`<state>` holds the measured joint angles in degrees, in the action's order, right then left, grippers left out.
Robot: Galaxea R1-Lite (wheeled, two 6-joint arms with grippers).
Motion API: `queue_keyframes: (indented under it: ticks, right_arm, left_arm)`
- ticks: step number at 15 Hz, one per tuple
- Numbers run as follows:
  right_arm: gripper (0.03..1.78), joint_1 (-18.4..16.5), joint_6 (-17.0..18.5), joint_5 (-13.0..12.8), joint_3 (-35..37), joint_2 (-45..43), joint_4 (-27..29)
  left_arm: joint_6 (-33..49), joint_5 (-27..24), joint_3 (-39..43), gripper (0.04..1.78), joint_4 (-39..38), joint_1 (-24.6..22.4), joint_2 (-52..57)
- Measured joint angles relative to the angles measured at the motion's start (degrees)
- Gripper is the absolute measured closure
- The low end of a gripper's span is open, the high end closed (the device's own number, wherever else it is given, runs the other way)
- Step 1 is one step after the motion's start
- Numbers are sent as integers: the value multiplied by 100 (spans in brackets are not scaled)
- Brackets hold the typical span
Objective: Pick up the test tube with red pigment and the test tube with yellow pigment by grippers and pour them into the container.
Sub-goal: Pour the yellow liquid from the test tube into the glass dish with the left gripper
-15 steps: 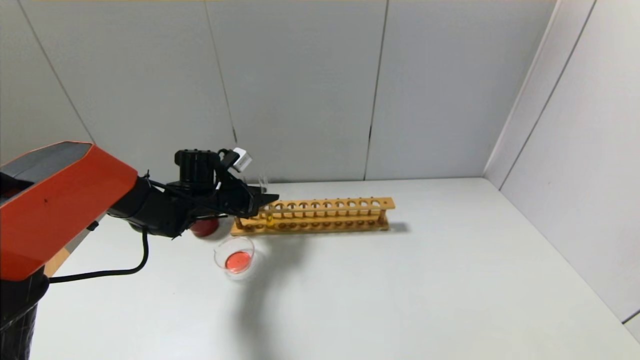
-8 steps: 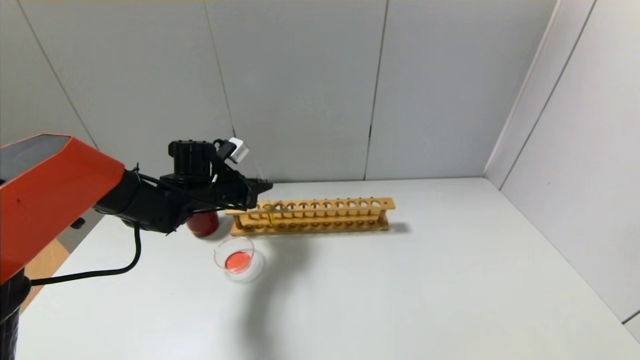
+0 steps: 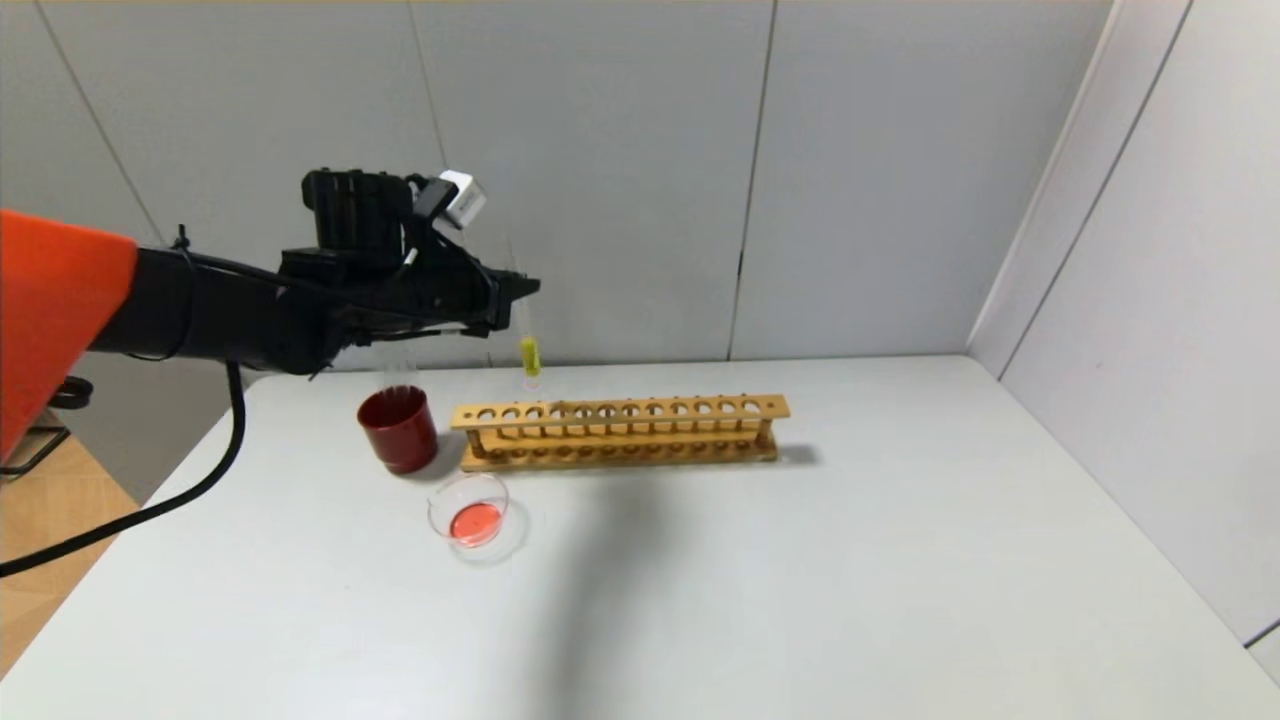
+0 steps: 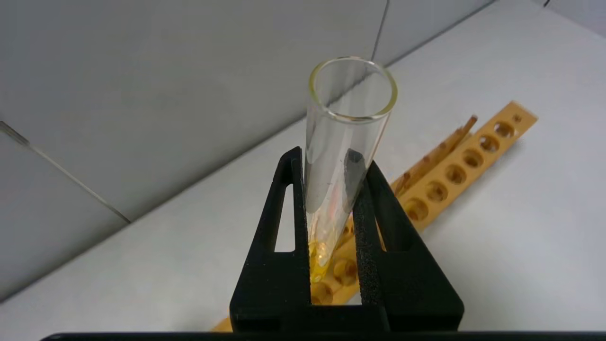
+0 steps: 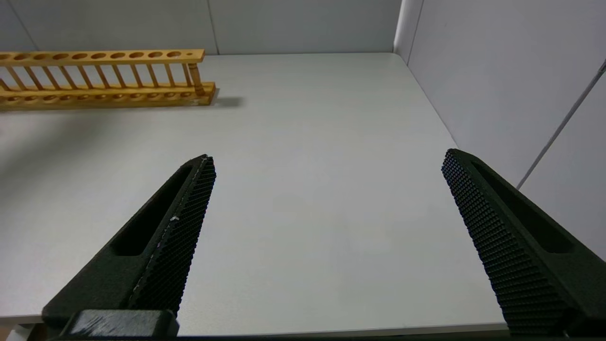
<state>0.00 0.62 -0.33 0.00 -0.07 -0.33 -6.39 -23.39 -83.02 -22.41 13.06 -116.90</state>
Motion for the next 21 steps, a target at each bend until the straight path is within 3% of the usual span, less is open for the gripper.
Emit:
queue_keyframes:
  ticks: [2, 5, 10, 15, 18, 21]
  right_arm:
    - [6, 0, 0, 2, 0, 0, 0]
    - [6, 0, 0, 0, 0, 0, 2]
    - [6, 0, -2, 0, 0, 0, 2]
    - [6, 0, -2, 4, 0, 0, 0]
    - [6, 0, 0, 2, 0, 0, 0]
    - [6, 0, 0, 2, 0, 0, 2]
  left_arm:
    - [-28, 190, -433, 150, 468, 0, 210]
    - [-367, 258, -430, 150, 1221, -39, 816]
    - [-2464, 269, 1189, 150, 2137, -610, 2177]
    - [-4738, 280, 2492, 150, 2166, -1496, 2872]
    - [-5530, 383, 2793, 150, 2157, -1595, 2798]
    - [-5886, 1157, 2889, 150, 2157, -1415, 2494]
